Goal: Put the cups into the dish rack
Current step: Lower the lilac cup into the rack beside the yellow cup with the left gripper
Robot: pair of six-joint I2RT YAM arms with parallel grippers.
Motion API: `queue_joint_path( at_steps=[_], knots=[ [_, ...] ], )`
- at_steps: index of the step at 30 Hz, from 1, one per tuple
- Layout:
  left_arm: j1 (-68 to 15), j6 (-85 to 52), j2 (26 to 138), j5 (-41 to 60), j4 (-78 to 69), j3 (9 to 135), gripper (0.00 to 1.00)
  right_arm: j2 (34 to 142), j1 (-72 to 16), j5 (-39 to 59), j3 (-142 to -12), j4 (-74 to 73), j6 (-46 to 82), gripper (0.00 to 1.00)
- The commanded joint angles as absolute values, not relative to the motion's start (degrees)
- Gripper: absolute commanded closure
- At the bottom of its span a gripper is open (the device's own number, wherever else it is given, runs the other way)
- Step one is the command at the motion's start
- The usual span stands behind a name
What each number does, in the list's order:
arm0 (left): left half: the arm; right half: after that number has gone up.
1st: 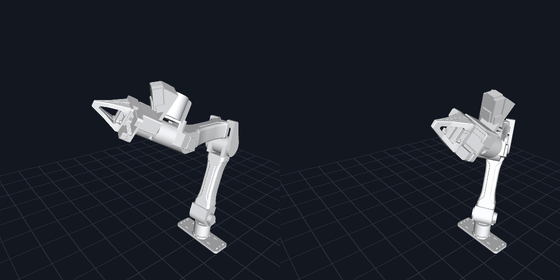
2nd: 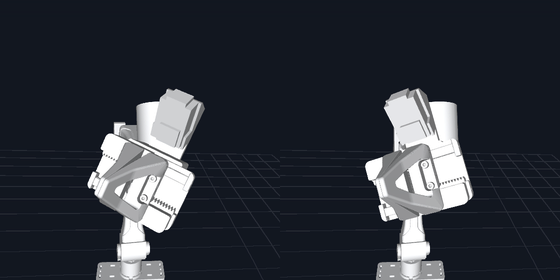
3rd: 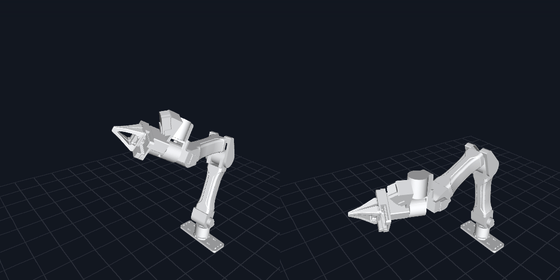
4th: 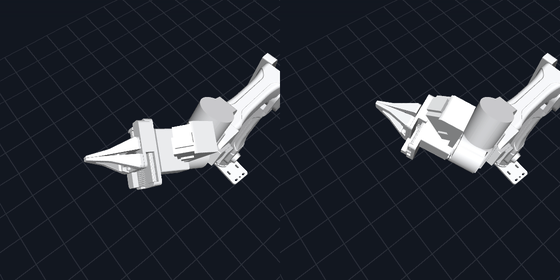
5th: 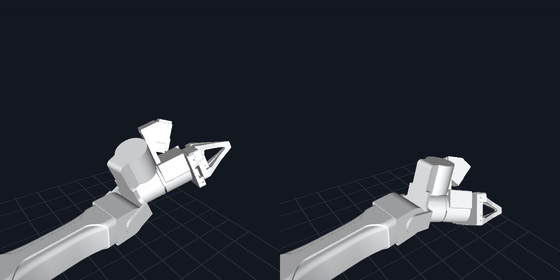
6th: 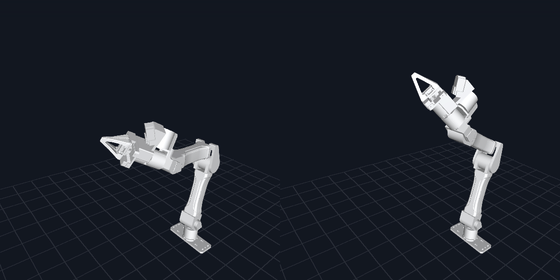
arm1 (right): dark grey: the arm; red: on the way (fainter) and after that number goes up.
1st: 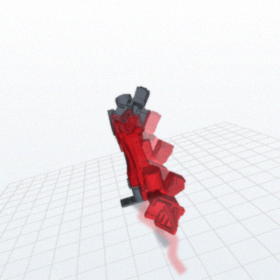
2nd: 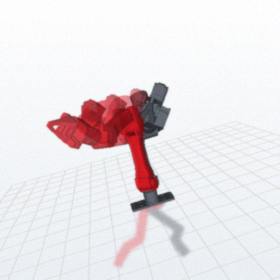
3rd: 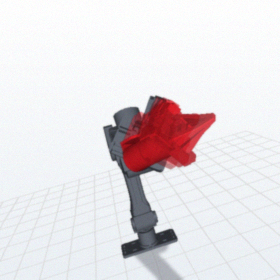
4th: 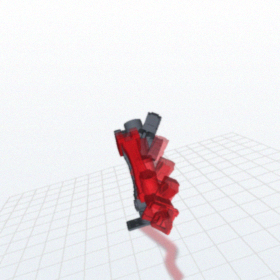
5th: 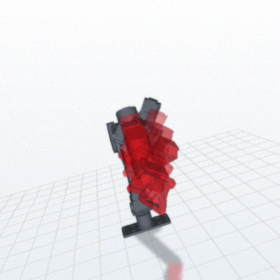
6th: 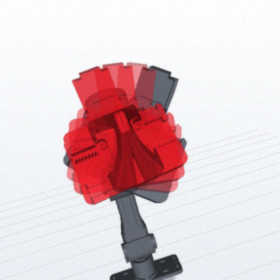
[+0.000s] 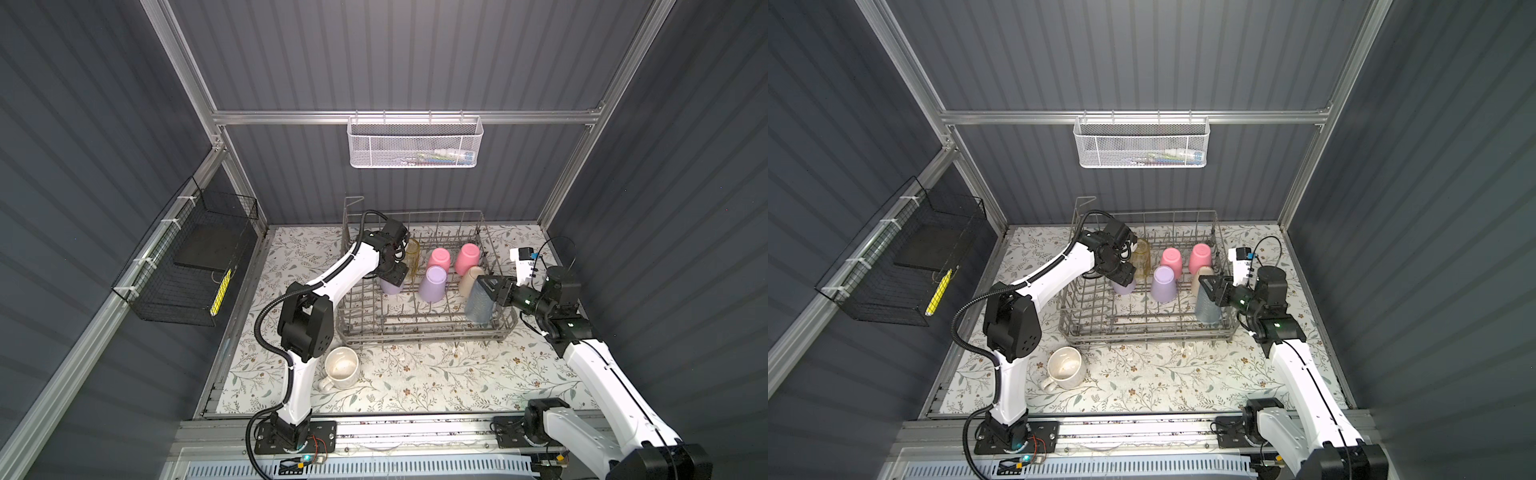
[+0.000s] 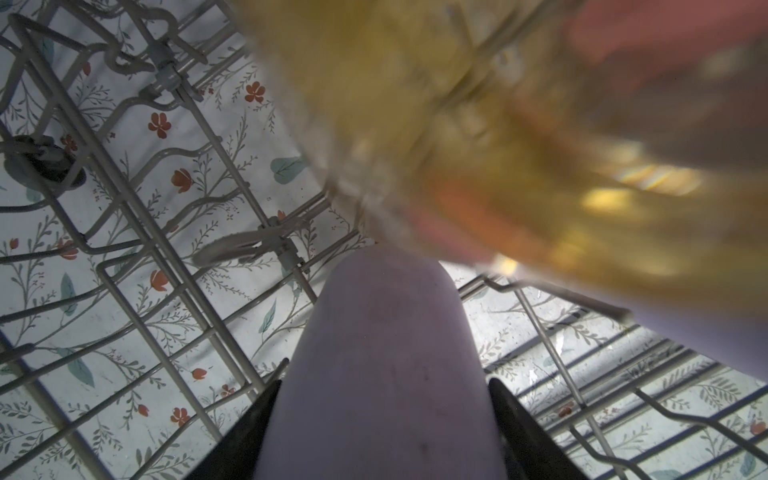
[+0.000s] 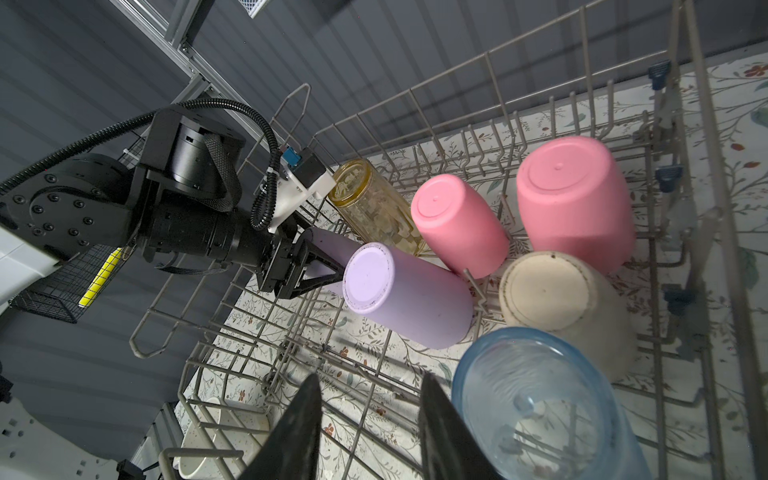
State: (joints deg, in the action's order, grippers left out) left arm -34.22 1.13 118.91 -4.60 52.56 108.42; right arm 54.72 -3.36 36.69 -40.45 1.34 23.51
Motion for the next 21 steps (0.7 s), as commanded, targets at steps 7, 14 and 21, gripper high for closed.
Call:
queue_joint_path(
  at_steps=[7,14,21],
  knots=[
    [-35.2,0.1,120.1,-6.4,54.4,110.2,0.30,54.8,-3.2,37.3,-40.2,1.3,23.0,0.60],
    [-35.5,-0.1,119.1,-5.9,54.4,110.3,0.20,54.7,-3.2,37.5,-40.3,1.4,23.0,0.59],
    [-35.6,-0.5,118.0,-6.1,54.6,110.5,0.14,54.5,-3.2,37.5,-40.5,1.7,22.8,0.59]
  ],
)
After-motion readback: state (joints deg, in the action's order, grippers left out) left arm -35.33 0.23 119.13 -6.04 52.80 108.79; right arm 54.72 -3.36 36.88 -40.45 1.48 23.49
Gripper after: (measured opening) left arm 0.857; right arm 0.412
